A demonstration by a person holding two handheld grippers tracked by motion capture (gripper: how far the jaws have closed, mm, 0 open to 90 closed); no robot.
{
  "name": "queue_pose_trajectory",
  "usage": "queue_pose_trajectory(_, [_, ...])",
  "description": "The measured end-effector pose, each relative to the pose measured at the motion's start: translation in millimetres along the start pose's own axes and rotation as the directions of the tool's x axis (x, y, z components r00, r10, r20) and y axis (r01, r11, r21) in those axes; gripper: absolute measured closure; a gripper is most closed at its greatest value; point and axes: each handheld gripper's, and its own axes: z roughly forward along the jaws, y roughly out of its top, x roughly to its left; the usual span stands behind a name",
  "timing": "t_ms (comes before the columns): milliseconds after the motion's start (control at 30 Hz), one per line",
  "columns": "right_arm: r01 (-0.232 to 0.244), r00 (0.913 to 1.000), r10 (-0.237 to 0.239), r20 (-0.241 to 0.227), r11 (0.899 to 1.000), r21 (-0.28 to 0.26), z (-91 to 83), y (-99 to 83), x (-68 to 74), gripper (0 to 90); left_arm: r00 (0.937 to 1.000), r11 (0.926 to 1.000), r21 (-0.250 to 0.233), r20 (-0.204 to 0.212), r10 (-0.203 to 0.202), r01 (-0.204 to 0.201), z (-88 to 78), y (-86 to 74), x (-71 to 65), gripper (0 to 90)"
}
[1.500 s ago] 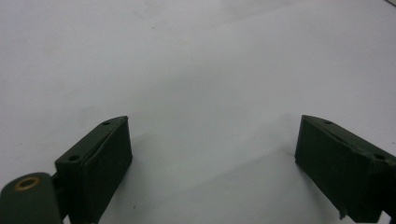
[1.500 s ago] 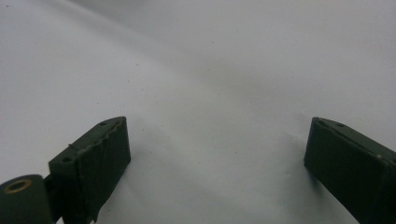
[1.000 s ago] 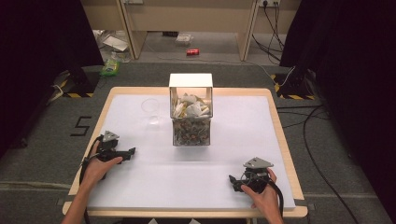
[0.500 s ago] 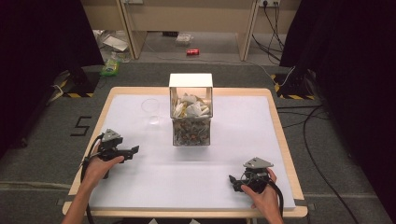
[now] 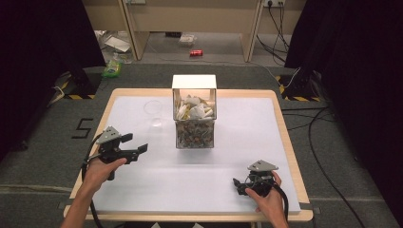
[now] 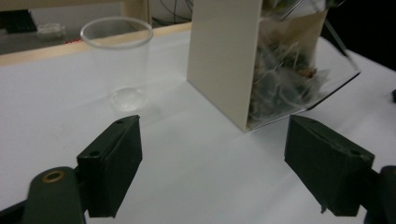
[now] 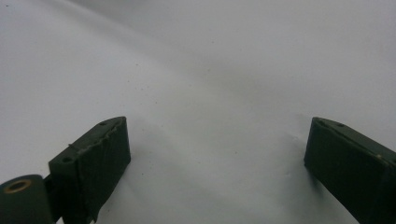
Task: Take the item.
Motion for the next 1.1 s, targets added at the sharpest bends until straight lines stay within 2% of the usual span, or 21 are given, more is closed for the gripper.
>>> queue_pose_trajectory(67, [0.001, 1.0, -0.001, 0.0, 1.0, 0.0, 0.0, 0.0, -0.1, 7.6, 1.0, 0.9999, -0.01, 0.007, 0.002, -0.002, -1.6, 2.3, -1.8, 20.8])
queue_pose_trajectory(100, [0.001, 1.0, -0.001, 0.0, 1.0, 0.0, 0.0, 0.0, 0.0, 7.6, 0.9995, 0.9994, -0.035, 0.032, 0.007, -0.006, -5.6, 8.8, -7.0, 22.2])
queue_pose_trajectory(200, [0.001, 1.0, -0.001, 0.0, 1.0, 0.0, 0.1, 0.0, -0.1, 7.5, 0.9982, 0.9981, -0.061, 0.058, 0.014, -0.01, -8.8, 16.6, -14.1, 23.1])
queue_pose_trajectory(367, [-0.001, 1.0, 0.001, -0.001, 1.0, 0.0, 0.0, 0.0, -0.1, 7.6, 0.9961, 0.9952, -0.094, 0.081, 0.034, -0.026, -13.1, 27.6, -24.4, 23.7])
queue_pose_trajectory(500, [0.0, 1.0, 0.0, -0.001, 1.0, 0.0, 0.1, 0.0, -0.2, 7.6, 0.9942, 0.9935, -0.103, 0.091, 0.057, -0.048, -13.1, 34.2, -30.6, 24.4])
queue_pose_trajectory(633, [0.0, 1.0, 0.0, 0.0, 1.0, 0.0, 0.0, 0.0, -0.1, 7.5, 0.9937, 0.9932, -0.104, 0.093, 0.062, -0.052, -11.7, 37.6, -32.2, 25.4])
queue_pose_trajectory(733, [0.0, 1.0, 0.0, 0.0, 1.0, 0.0, 0.1, 0.0, -0.1, 7.5, 0.9908, 0.9927, -0.113, 0.123, 0.056, -0.042, -10.3, 43.9, -35.4, 27.0])
queue_pose_trajectory(967, [0.0, 1.0, 0.0, -0.001, 1.0, -0.001, 0.1, 0.0, -0.2, 7.5, 0.9896, 0.9891, -0.137, 0.125, 0.072, -0.055, -7.7, 57.0, -42.2, 29.5])
queue_pose_trajectory(1100, [0.0, 1.0, 0.0, -0.001, 1.0, 0.0, 0.0, 0.0, -0.1, 7.5, 0.9863, 0.9876, -0.137, 0.134, 0.096, -0.078, -2.0, 66.9, -48.3, 31.9])
